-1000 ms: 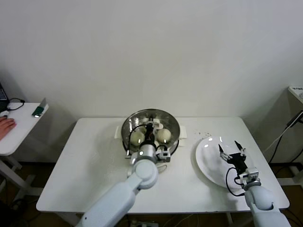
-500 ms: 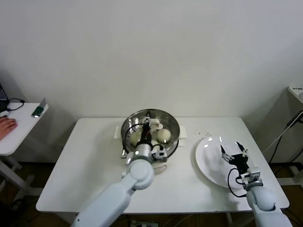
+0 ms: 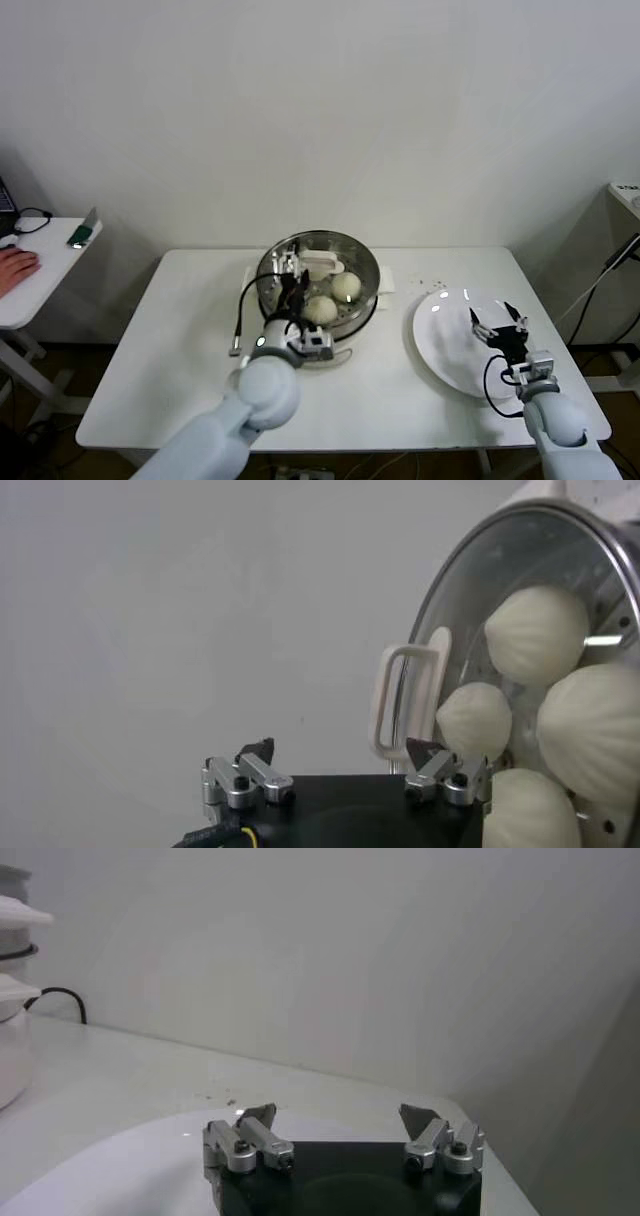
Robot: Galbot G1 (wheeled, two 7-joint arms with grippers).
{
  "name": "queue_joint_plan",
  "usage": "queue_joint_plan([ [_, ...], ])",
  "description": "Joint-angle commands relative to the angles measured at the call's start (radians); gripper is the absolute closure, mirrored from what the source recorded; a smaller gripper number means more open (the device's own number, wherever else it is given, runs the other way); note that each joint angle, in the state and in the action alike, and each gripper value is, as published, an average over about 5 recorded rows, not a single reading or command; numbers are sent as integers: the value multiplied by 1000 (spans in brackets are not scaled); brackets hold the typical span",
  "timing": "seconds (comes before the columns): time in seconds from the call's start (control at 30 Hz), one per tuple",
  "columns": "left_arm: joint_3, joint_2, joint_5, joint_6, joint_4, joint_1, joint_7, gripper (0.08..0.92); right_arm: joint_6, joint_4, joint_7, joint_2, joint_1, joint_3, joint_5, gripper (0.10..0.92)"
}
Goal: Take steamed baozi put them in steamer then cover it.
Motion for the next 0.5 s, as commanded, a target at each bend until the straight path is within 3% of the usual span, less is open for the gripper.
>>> queue_joint_plan([
  [0.03, -220, 53, -303, -199, -232, 256, -173, 178, -26, 31, 3, -2, -16, 9, -2, 203],
  [0.27, -508, 15, -613, -469, -301, 458, -267, 177, -22, 69, 3, 6, -37, 21, 8, 203],
  [0.5, -748, -89, -951, -715, -227, 582, -398, 177, -12, 109, -10, 19, -68, 43, 34, 203],
])
